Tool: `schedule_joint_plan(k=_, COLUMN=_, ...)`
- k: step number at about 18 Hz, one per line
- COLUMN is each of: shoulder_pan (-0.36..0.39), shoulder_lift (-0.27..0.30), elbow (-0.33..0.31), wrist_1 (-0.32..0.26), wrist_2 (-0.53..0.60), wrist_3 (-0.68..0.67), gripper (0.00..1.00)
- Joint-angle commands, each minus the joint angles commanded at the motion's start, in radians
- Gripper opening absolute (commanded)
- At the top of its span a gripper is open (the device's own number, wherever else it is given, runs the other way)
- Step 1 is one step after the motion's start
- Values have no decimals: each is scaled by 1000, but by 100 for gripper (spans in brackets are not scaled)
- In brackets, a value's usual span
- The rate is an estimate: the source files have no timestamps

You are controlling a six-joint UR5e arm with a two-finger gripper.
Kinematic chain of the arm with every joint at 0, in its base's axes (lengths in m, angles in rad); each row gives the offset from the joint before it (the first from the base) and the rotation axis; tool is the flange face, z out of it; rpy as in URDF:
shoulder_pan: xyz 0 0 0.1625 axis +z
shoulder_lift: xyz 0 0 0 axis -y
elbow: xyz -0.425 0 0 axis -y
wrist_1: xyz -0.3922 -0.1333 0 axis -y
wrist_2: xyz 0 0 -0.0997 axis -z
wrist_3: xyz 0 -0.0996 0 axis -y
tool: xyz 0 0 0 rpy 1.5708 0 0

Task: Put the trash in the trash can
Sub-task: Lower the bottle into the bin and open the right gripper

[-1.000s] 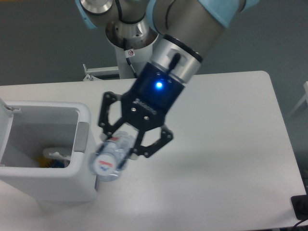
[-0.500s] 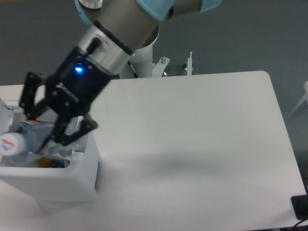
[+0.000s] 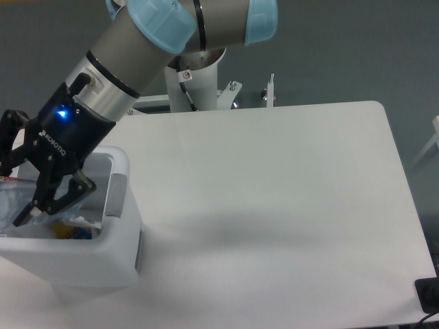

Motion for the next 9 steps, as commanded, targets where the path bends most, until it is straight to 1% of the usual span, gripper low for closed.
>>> schedule_joint_plan(k=6, shoulder_pan=9, shoulder_lift=-2, elbow=-5, wrist_1=0, wrist_2=0, wrist_3=-2, gripper=89)
schedule_joint_plan(k=7, shoulder_pan=20, shoulder_lift=-3, elbow=-6, wrist_1=0, wrist_2=0, wrist_3=-3, gripper=91)
schedule_joint_plan(k=8, shoulder_pan=62, shoulder_lift=-2, elbow=-18, wrist_1=0, wrist_2=0, wrist_3=-3, gripper=92)
schedule_joint_plan(k=9, shoulder_pan=86, shoulder_lift=-2, elbow=-26, wrist_1=0, wrist_2=0, wrist_3=-3, gripper=95)
